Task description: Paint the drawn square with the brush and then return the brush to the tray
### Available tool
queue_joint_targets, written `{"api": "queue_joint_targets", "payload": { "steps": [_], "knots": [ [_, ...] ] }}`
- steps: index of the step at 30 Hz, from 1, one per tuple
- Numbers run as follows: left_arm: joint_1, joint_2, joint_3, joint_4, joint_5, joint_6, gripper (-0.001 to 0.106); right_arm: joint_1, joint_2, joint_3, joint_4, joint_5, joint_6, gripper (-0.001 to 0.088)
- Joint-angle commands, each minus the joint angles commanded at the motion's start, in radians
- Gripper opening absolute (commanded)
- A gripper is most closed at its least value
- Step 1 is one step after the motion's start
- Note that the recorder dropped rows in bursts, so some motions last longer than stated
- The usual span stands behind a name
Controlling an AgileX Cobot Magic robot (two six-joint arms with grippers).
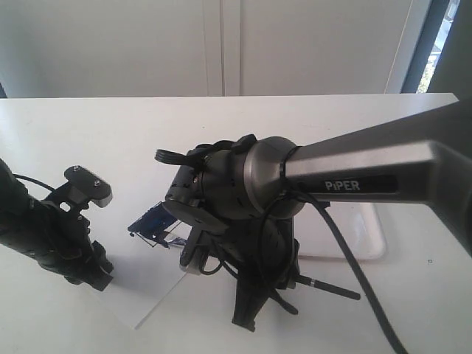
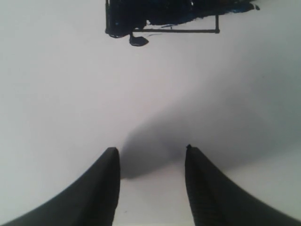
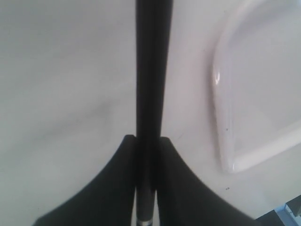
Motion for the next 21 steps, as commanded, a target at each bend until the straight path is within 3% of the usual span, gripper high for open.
{"api": "queue_joint_targets", "payload": {
  "steps": [21],
  "knots": [
    [0.000, 0.000, 0.000, -0.003, 0.010, 0.000, 0.050, -0.029, 0.000, 0.000, -0.123, 0.000, 0.027, 0.0000]
  ]
}}
